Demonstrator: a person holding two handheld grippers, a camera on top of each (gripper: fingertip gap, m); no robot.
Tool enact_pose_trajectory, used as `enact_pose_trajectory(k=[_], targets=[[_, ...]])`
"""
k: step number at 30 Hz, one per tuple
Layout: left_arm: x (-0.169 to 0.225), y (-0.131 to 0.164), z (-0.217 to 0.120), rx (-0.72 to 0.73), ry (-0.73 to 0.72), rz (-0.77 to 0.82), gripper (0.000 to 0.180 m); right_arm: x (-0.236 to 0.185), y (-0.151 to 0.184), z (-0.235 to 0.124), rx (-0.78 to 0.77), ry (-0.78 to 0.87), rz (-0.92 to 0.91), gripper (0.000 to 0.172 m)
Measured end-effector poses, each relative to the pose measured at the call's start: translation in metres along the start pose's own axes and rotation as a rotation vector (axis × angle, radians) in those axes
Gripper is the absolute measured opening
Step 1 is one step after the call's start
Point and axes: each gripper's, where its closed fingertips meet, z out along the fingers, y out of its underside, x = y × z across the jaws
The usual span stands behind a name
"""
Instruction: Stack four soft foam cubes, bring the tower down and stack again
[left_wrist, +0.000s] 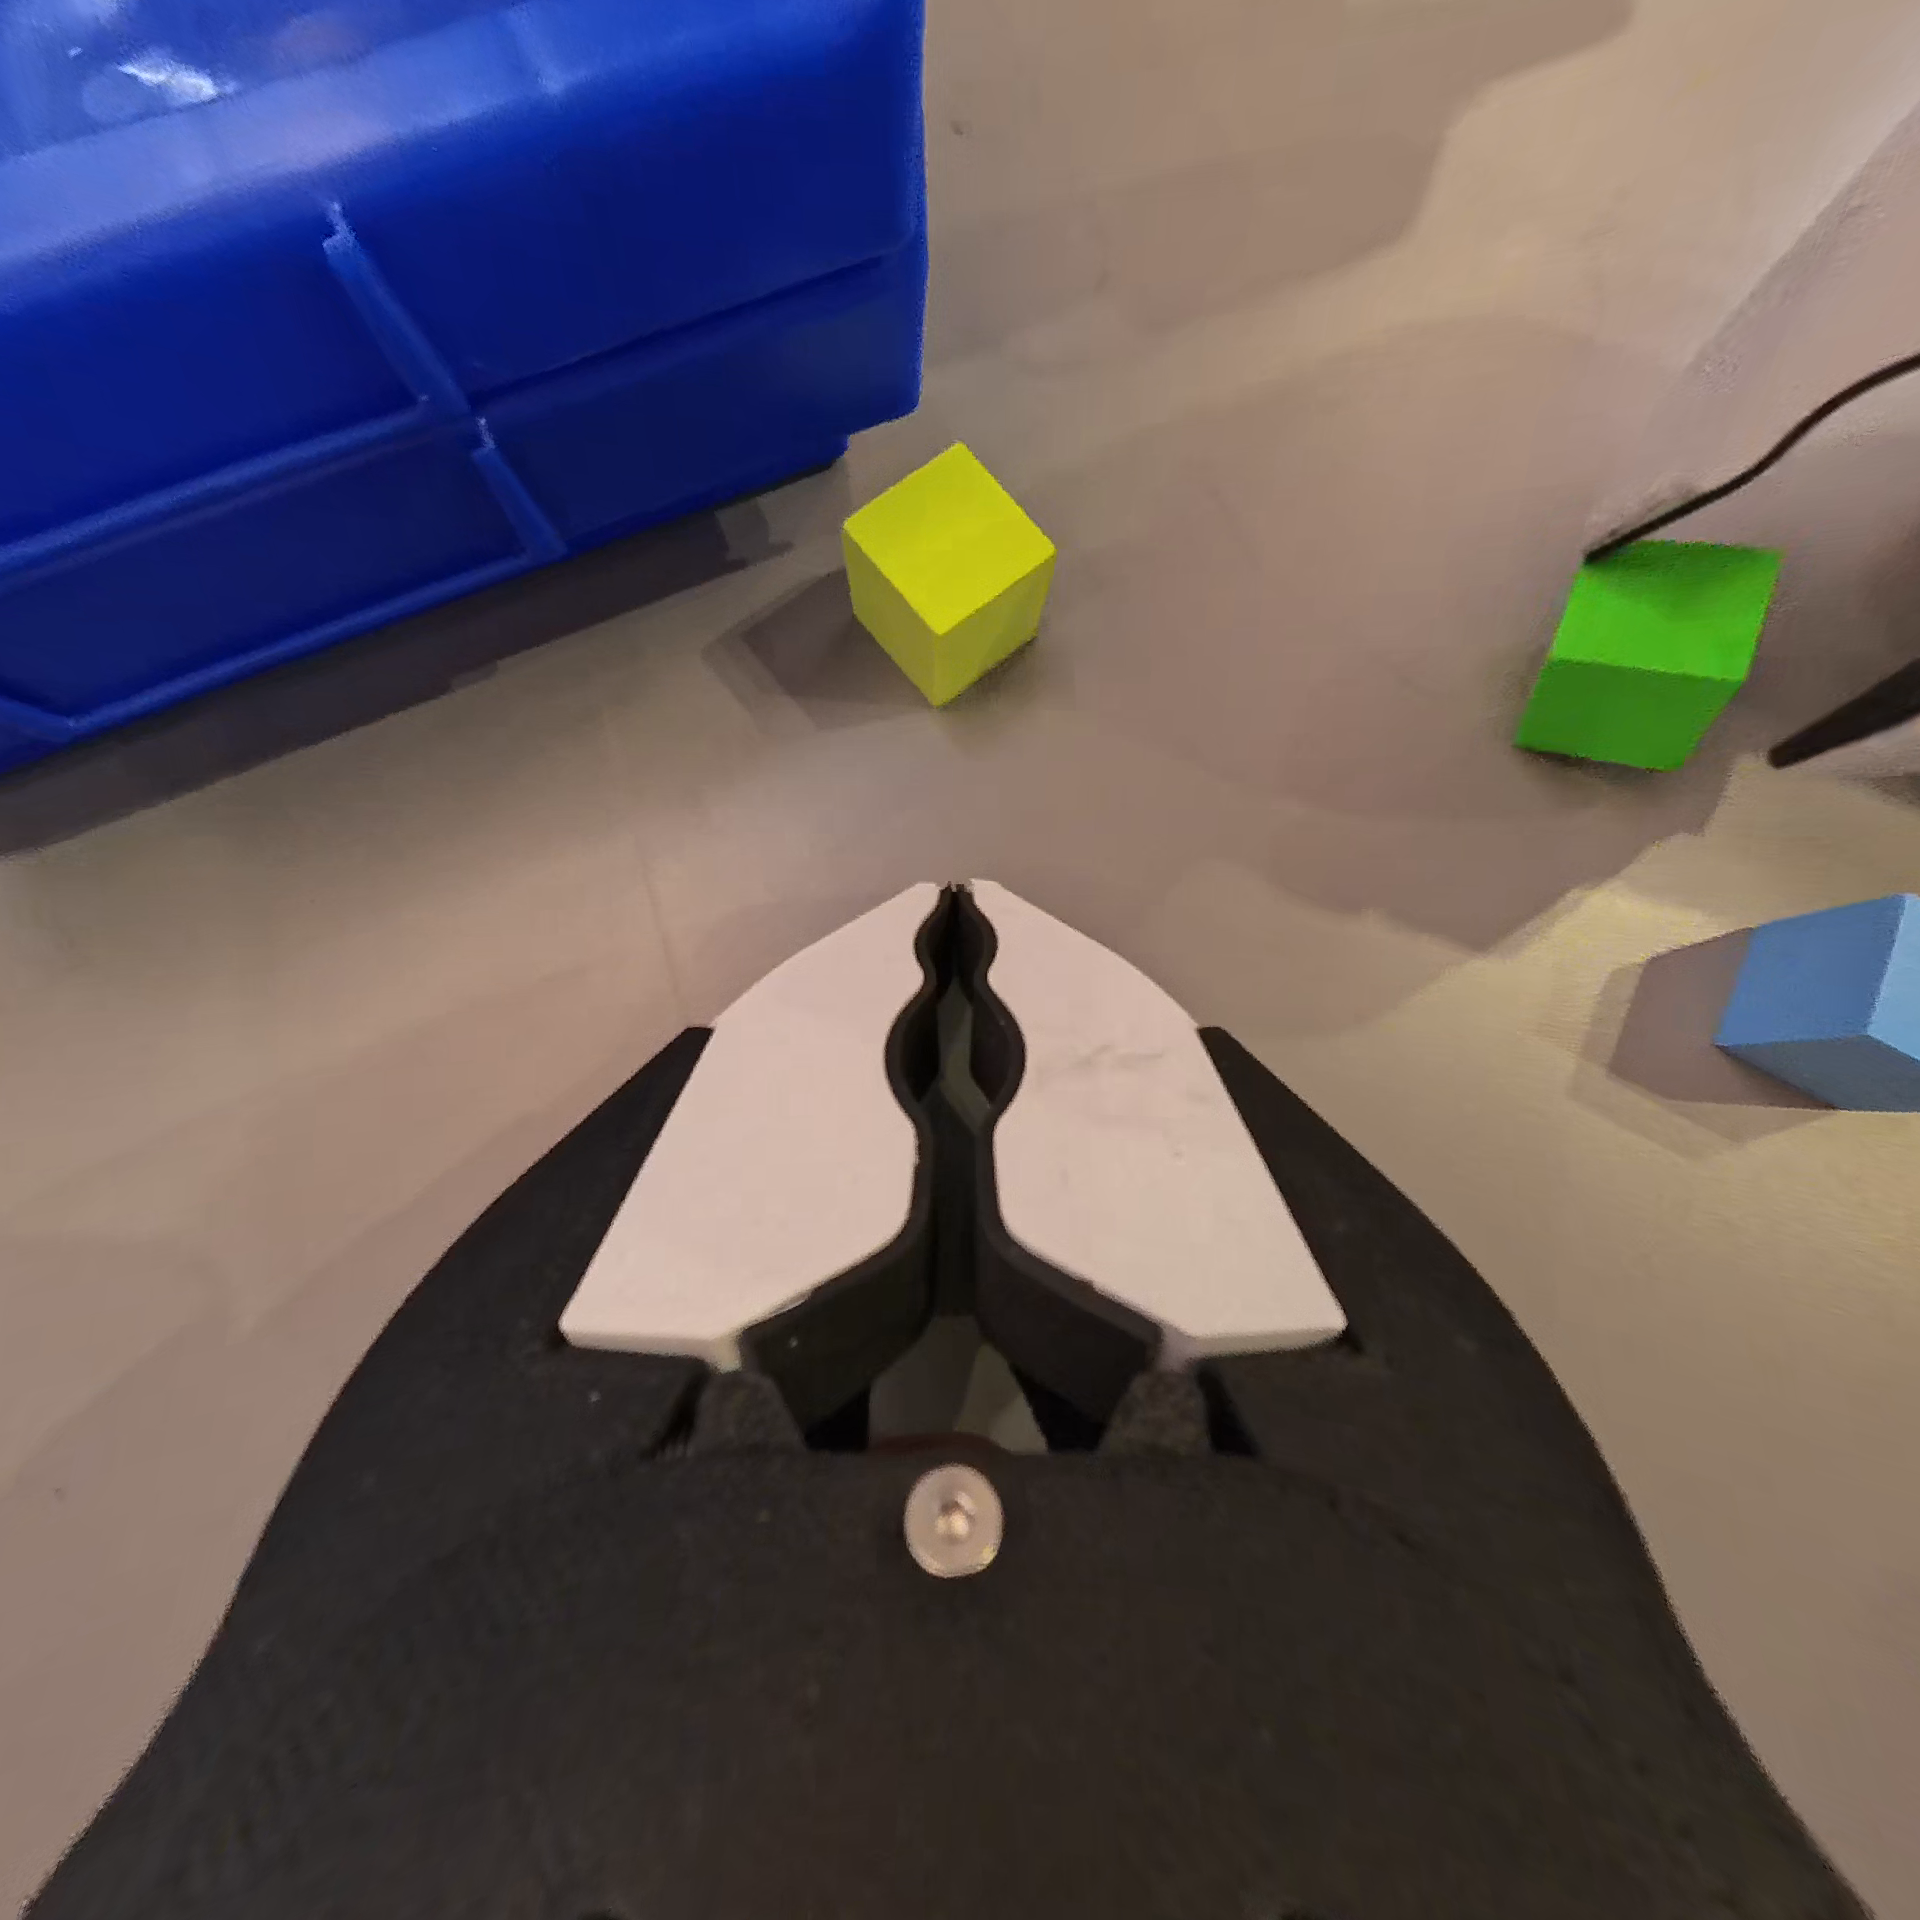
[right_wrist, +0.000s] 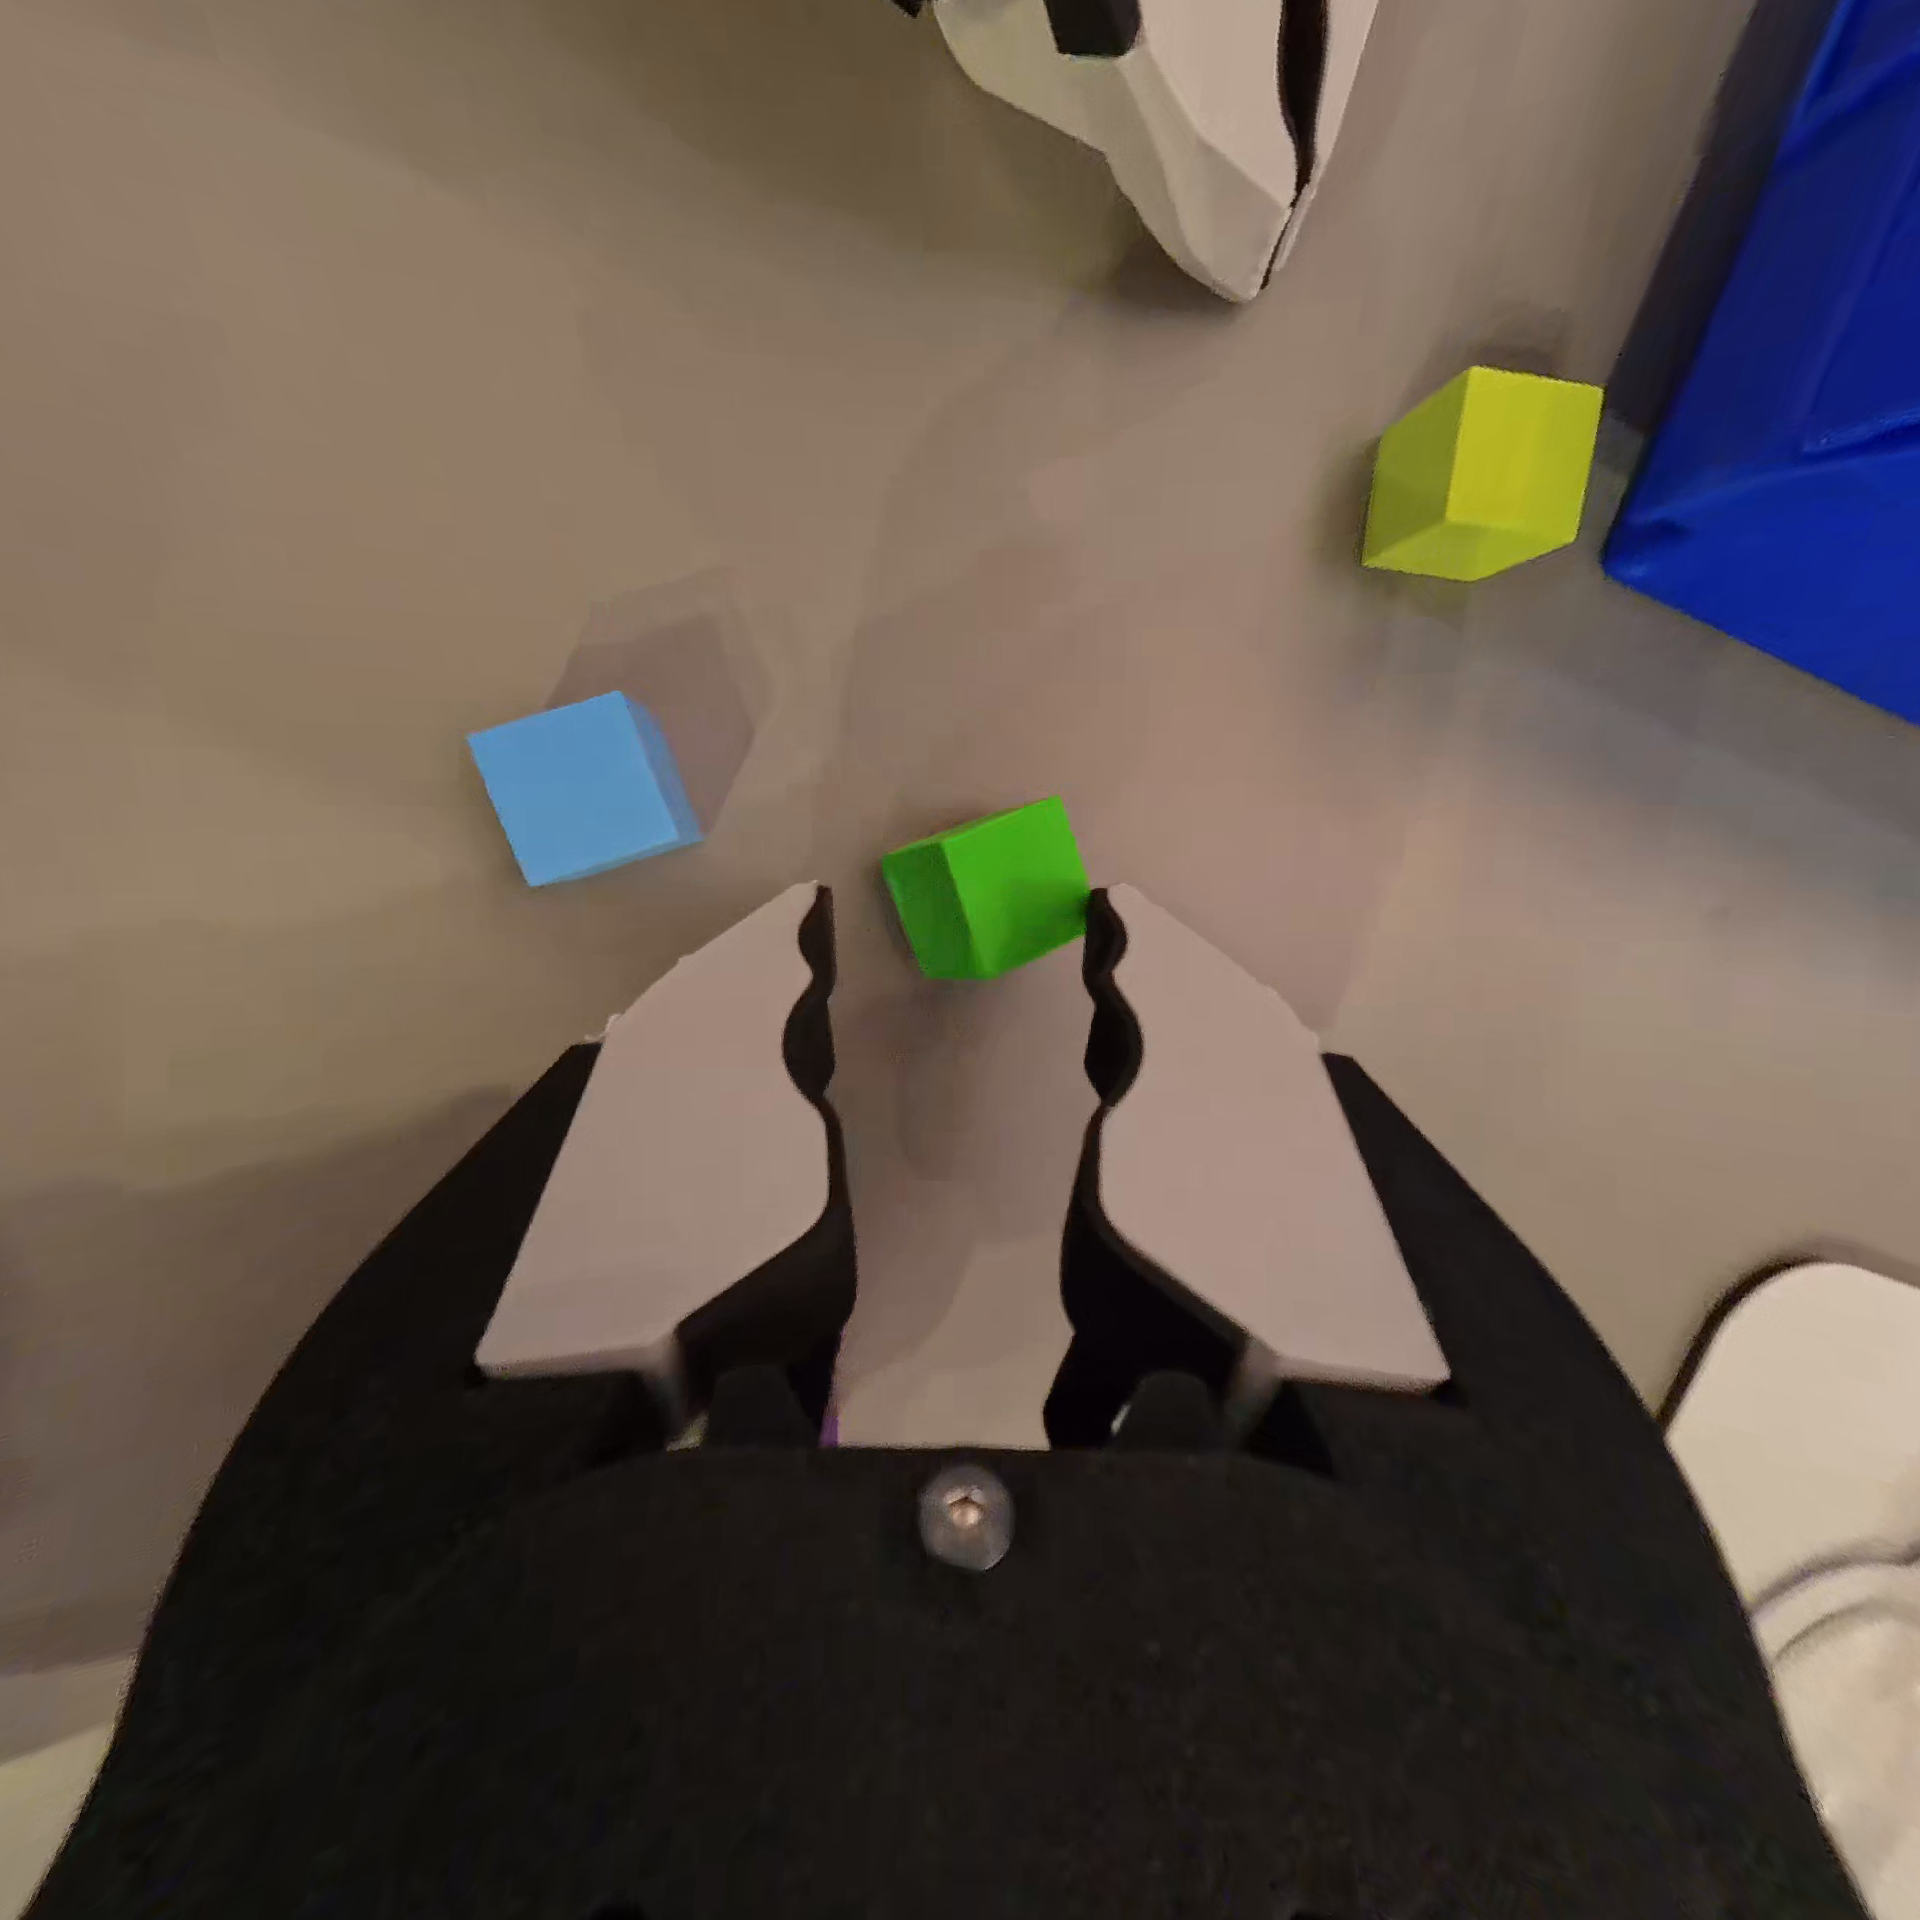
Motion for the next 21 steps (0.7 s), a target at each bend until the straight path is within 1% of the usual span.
enact_pose_trajectory(k=[1,2,7,9,12,15,18,21], targets=[[0.0,0.0,0.0,0.0,0.001,0.0,0.0,0.001,-0.002,0.001,0.004,-0.01,0.003,0.039],[0.0,0.0,0.0,0.0,0.002,0.0,0.0,0.003,-0.002,0.002,0.001,-0.013,0.002,0.037],[0.0,0.0,0.0,0.0,0.002,0.002,0.0,0.002,-0.003,0.003,-0.026,-0.007,-0.018,0.036],[0.0,0.0,0.0,0.0,0.003,0.001,0.0,-0.001,-0.002,0.005,-0.043,-0.011,-0.015,0.039],[0.0,0.0,0.0,0.0,0.003,0.001,0.0,-0.001,0.002,0.01,-0.069,0.008,-0.03,0.039],[0.0,0.0,0.0,0.0,0.003,0.001,0.0,-0.003,0.005,0.015,-0.079,0.0,-0.021,0.037],[0.0,-0.001,0.0,0.0,0.003,0.001,0.0,-0.001,0.001,0.015,-0.051,0.003,-0.021,0.03],[0.0,-0.001,0.0,0.0,0.004,0.0,0.0,-0.001,-0.002,0.014,-0.038,-0.01,0.007,0.03]])
